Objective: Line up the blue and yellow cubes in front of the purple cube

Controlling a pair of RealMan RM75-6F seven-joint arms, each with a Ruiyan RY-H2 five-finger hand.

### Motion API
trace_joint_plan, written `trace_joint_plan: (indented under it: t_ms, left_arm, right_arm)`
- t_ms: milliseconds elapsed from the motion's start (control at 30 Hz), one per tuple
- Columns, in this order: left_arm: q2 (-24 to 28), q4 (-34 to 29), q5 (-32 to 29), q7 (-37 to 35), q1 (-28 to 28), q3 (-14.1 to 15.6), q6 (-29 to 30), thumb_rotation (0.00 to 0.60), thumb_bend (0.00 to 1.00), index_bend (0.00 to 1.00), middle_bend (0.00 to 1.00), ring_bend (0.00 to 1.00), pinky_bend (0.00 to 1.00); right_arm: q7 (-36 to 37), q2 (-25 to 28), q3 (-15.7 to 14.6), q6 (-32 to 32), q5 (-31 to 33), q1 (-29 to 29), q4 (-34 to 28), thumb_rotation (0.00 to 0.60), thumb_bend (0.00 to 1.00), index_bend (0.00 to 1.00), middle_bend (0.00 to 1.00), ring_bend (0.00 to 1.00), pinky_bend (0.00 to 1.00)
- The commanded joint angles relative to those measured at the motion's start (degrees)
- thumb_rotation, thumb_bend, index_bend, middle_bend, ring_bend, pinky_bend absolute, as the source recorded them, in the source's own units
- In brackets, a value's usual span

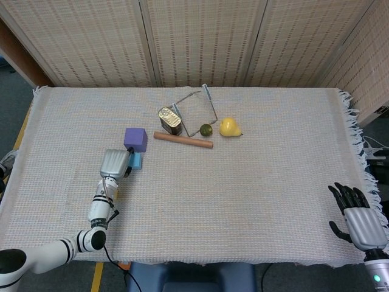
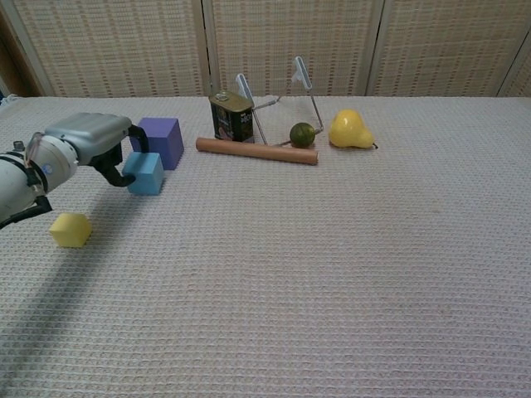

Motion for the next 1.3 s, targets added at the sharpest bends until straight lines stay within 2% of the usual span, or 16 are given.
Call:
trace_joint_plan:
  t_ms: [33,200,600,767,933,1000,1167,1300]
  left_arm:
    - [-0.47,0.35,0.59,-0.05,-0.12,-0.04,0.37,0.6,0.36,0.46,1.0,1.0,1.0]
    - [-0.95,1.06,0.96,0.39,-0.34,-0.27,0.45,0.6,0.36,0.44,1.0,1.0,1.0]
    - [-1.32,2.6,0.76,1.39,-0.25,-0.49,-0.15,0.6,0.36,0.26,1.0,1.0,1.0]
    - [-0.79,1.23,1.11,1.47,0.06,-0.61,0.45,0.6,0.36,0.24,1.0,1.0,1.0]
    - [1.37,-4.86,4.72,0.56,2.23,0.55,5.14,0.6,0.36,0.26,1.0,1.0,1.0]
    - [2.73,-7.72,6.12,0.58,3.3,1.66,6.34,0.6,0.4,0.27,1.0,1.0,1.0]
    - [6.39,-15.27,7.73,-0.54,6.04,4.48,6.55,0.6,0.7,0.3,1.0,1.0,1.0]
    - [7.47,-17.14,7.42,0.17,6.89,6.41,4.95,0.6,0.79,0.32,1.0,1.0,1.0]
  right_arm:
    - [-0.09,0.02,-0.05,-0.31,0.13,0.08,0.0,0.6,0.1,0.0,0.0,0.0,0.0]
    - [-0.2,0.17,-0.04,-0.4,0.32,0.08,-0.22,0.6,0.1,0.0,0.0,0.0,0.0]
    - [-0.74,0.26,-0.12,-0.87,0.67,0.18,-0.55,0.6,0.1,0.0,0.0,0.0,0.0]
    - [-0.98,0.25,-0.11,-0.97,0.8,0.21,-0.72,0.6,0.1,0.0,0.0,0.0,0.0]
    - [-0.91,0.29,-0.2,-0.89,0.64,0.17,-0.69,0.6,0.1,0.0,0.0,0.0,0.0]
    - [-0.86,0.34,-0.27,-0.92,0.56,0.16,-0.73,0.6,0.1,0.0,0.0,0.0,0.0]
    - [-0.85,0.42,-0.46,-0.79,0.13,0.13,-0.89,0.6,0.1,0.0,0.0,0.0,0.0]
    - [-0.94,0.46,-0.6,-0.65,-0.2,0.1,-1.07,0.6,0.1,0.0,0.0,0.0,0.0]
